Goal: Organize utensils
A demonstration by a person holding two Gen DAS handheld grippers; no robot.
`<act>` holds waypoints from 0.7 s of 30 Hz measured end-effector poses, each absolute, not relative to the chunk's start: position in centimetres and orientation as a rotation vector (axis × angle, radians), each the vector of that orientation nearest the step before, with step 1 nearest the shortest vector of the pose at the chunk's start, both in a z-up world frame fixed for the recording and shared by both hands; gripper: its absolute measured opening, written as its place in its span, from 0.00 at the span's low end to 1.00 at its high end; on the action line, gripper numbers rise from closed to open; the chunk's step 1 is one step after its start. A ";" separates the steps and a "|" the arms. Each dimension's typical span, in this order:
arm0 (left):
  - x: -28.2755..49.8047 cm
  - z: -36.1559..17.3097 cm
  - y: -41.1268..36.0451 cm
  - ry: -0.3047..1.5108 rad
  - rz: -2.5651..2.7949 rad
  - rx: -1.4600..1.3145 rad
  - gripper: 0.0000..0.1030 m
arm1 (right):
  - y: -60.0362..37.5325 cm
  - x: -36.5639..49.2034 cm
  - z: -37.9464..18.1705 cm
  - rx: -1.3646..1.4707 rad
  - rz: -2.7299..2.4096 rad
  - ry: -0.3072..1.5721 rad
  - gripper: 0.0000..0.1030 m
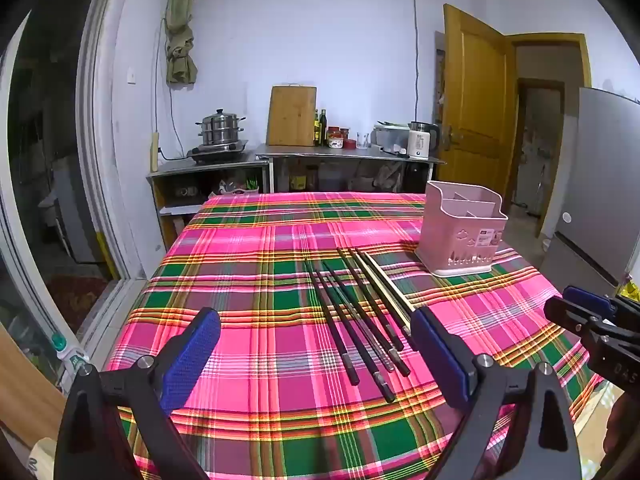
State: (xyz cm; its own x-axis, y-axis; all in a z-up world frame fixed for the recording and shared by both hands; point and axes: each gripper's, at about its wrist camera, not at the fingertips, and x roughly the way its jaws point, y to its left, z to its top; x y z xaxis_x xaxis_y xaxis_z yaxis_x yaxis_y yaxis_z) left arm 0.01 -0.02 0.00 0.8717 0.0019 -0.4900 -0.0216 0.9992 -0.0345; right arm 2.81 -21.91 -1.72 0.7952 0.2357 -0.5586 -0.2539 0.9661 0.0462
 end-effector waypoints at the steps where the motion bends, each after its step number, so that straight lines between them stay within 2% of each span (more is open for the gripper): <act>1: 0.0 0.0 0.0 0.512 0.012 -0.039 0.93 | -21.9 2.8 -1.7 -0.031 0.264 0.600 0.44; 21: 0.0 0.0 0.0 0.512 0.012 -0.039 0.93 | -21.9 2.9 -1.9 -0.027 0.265 0.600 0.44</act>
